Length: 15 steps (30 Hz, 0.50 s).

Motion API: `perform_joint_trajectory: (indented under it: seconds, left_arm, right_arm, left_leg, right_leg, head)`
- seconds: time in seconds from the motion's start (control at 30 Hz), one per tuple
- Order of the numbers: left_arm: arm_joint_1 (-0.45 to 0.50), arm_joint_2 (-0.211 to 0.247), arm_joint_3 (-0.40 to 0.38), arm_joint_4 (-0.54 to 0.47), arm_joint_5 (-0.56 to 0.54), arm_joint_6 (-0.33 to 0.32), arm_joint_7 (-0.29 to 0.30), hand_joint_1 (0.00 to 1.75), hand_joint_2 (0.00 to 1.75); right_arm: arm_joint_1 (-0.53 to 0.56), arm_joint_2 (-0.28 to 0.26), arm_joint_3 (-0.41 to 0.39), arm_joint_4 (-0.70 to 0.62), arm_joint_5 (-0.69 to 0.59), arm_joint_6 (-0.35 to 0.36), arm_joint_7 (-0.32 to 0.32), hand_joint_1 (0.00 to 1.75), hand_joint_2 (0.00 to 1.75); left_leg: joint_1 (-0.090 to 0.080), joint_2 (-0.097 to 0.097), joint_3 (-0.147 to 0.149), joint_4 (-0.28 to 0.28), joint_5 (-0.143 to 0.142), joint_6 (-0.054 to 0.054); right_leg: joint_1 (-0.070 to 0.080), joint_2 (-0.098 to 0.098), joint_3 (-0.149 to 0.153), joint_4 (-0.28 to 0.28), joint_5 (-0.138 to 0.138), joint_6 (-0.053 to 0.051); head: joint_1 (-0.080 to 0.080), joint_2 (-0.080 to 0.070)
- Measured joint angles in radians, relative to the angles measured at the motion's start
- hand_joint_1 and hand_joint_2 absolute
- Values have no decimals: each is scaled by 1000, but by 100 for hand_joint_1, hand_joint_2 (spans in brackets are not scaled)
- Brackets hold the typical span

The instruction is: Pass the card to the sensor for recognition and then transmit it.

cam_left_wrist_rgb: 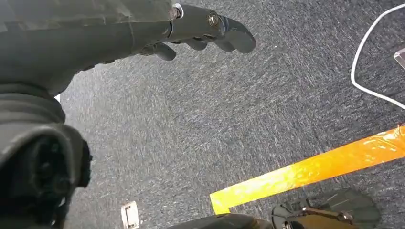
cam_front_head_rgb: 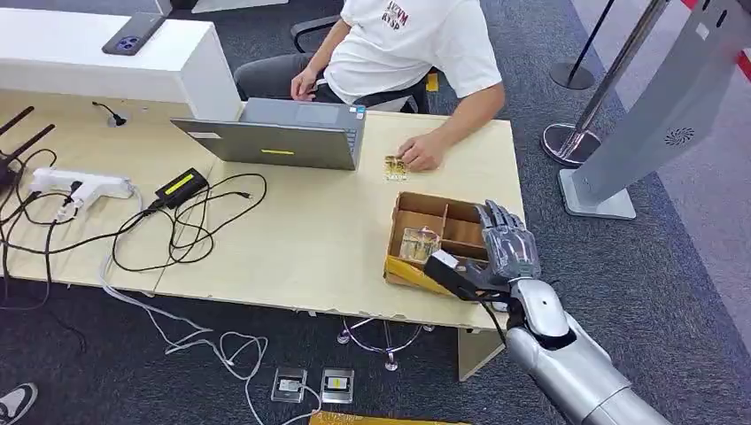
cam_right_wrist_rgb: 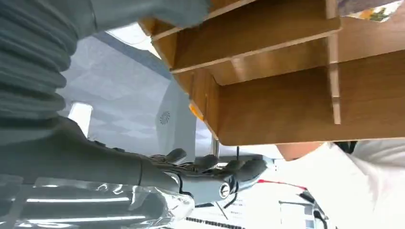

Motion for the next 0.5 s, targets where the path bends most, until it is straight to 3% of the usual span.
perform_joint_trajectory:
  seconds: [0.27,0.5]
  left_arm:
    - [1,0,2,0,-23,0,-3,0,0]
    - [2,-4,9,0,-34,0,-5,0,0]
  right_arm:
    - [0,2,-10,17,-42,-109,-23,0,175]
    - [-1,1,-35,19,-48,-141,-24,0,175]
  left_leg:
    - [0,0,-1,0,0,0]
    - [0,0,-1,0,0,0]
  right_leg:
    - [0,0,-1,0,0,0]
    - [0,0,-1,0,0,0]
  head:
    - [0,0]
    - [0,0]
